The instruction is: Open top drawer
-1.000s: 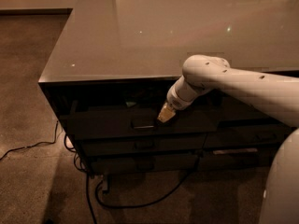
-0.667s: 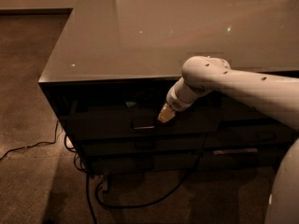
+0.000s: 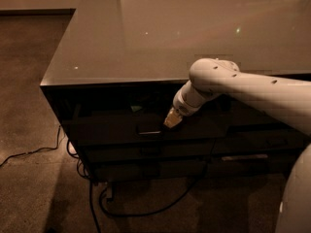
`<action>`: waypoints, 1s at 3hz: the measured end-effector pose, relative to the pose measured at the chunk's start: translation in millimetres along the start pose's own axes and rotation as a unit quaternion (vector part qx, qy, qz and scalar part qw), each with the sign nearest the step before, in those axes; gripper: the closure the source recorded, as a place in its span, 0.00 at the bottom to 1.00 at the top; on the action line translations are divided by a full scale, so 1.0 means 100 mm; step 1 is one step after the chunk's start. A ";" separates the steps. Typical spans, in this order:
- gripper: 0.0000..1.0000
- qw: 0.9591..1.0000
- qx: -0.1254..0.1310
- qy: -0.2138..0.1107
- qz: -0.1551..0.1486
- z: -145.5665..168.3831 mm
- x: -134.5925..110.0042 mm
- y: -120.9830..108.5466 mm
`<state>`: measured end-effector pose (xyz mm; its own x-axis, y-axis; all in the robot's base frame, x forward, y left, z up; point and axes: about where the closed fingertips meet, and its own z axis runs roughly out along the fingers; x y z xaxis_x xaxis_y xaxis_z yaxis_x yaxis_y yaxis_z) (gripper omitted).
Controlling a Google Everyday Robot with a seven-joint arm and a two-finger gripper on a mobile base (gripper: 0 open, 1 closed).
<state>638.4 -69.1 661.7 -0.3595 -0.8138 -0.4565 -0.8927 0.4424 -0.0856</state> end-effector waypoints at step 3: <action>0.12 1.000 -0.006 -0.005 -0.013 0.08 -0.01 0.05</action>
Offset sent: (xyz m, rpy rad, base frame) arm 0.0158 0.0333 -0.0059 0.0392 -0.0513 0.1028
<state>636.7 -63.3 654.8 -0.3341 -0.8208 -0.4634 -0.9047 0.4172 -0.0866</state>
